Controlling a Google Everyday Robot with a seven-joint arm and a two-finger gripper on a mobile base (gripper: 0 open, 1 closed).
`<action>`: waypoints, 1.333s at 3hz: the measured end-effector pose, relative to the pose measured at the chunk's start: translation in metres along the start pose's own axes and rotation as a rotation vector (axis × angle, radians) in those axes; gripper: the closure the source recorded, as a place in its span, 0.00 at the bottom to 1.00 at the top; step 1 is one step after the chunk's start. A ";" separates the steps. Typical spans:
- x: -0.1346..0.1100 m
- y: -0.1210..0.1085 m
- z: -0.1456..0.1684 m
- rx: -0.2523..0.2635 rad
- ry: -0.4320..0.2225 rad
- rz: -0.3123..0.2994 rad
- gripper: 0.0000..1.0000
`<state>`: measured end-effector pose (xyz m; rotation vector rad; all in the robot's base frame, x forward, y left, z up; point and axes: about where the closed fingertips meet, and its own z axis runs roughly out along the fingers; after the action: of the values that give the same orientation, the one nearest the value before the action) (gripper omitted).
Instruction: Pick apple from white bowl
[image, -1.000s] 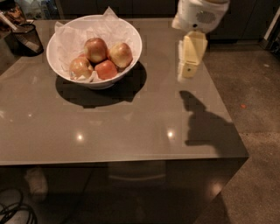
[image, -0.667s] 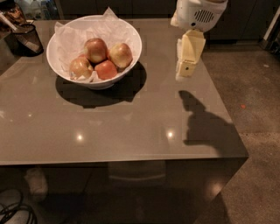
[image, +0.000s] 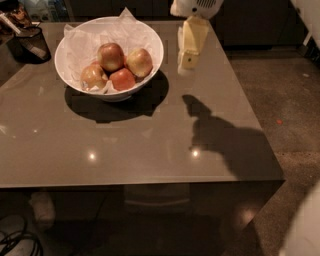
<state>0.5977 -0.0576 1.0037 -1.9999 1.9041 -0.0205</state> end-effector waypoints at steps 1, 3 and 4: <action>-0.041 -0.033 0.003 0.021 -0.017 -0.085 0.00; -0.059 -0.048 0.002 0.079 -0.065 -0.096 0.00; -0.072 -0.059 0.022 0.057 -0.107 -0.118 0.00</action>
Offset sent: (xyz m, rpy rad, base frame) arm 0.0221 0.0309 0.0123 -0.0045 -0.0309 0.0600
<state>0.6543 0.0186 1.0179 -2.0304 1.6997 0.0004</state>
